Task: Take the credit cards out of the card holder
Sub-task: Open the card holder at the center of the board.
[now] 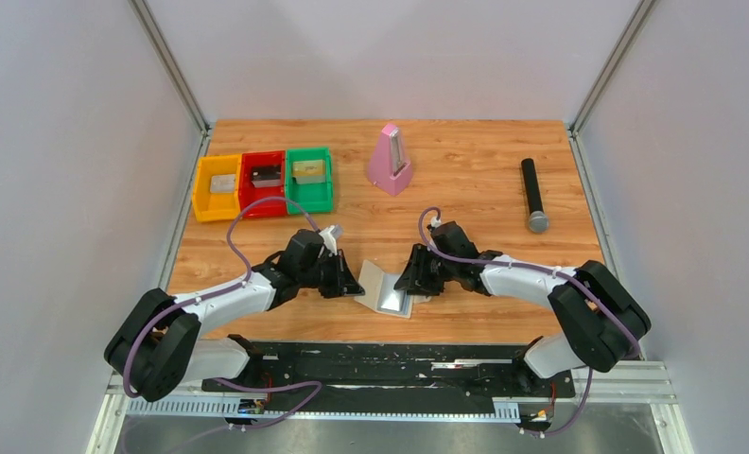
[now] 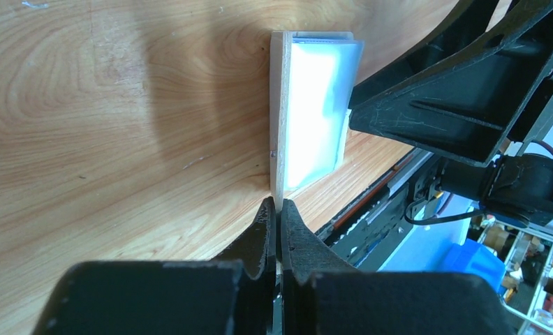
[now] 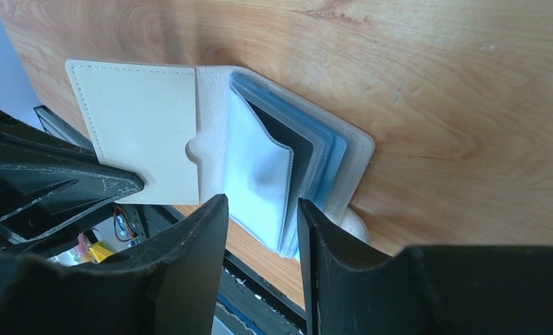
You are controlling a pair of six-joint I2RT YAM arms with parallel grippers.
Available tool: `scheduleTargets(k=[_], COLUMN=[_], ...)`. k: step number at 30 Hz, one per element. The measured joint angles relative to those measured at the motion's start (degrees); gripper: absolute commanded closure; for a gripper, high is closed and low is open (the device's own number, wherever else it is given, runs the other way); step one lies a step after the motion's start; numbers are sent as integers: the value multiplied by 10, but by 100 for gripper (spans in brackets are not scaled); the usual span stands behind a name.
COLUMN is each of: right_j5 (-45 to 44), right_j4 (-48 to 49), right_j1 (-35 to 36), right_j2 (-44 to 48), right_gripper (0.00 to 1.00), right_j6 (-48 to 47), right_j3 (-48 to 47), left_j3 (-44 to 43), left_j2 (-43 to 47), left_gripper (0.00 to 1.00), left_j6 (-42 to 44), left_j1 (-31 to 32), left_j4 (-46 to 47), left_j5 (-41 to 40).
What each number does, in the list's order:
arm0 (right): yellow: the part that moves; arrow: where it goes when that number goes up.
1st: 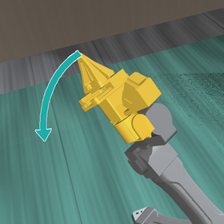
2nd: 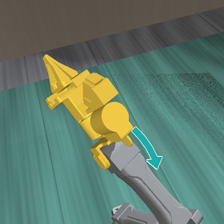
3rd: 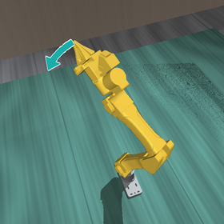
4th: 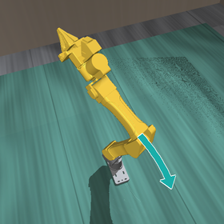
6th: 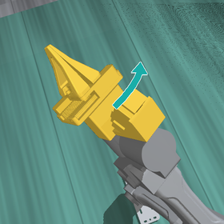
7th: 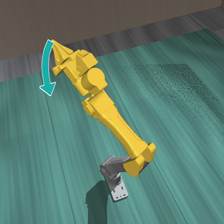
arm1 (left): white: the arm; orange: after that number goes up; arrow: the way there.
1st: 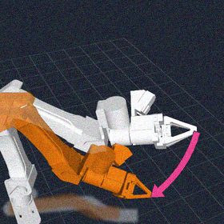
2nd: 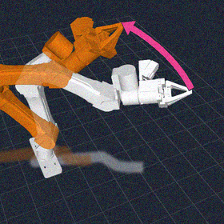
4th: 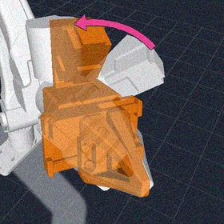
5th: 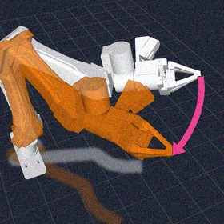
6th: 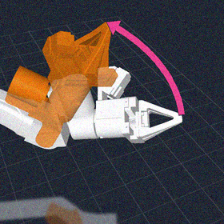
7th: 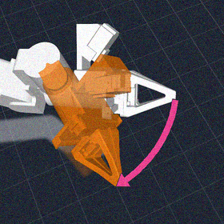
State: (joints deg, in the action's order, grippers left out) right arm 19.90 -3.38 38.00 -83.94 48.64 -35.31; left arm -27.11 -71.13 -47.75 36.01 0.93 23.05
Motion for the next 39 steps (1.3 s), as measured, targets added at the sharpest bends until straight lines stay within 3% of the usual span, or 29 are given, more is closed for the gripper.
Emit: scheduleTargets(k=[17,30,39], right_j5=[28,87,97], right_j4=[33,116,137], right_j1=[2,25,28], right_j2=[-4,-40,-64], right_gripper=[59,68,68], right_j6=[8,39,57], right_j3=[-18,-18,-39], left_j3=[24,47,81], left_j2=[-6,18,83], left_gripper=[99,59,48], left_j6=[-27,-51,-54], left_j1=[0,0,0], left_j4=[57,80,78], left_j5=[18,23,18])
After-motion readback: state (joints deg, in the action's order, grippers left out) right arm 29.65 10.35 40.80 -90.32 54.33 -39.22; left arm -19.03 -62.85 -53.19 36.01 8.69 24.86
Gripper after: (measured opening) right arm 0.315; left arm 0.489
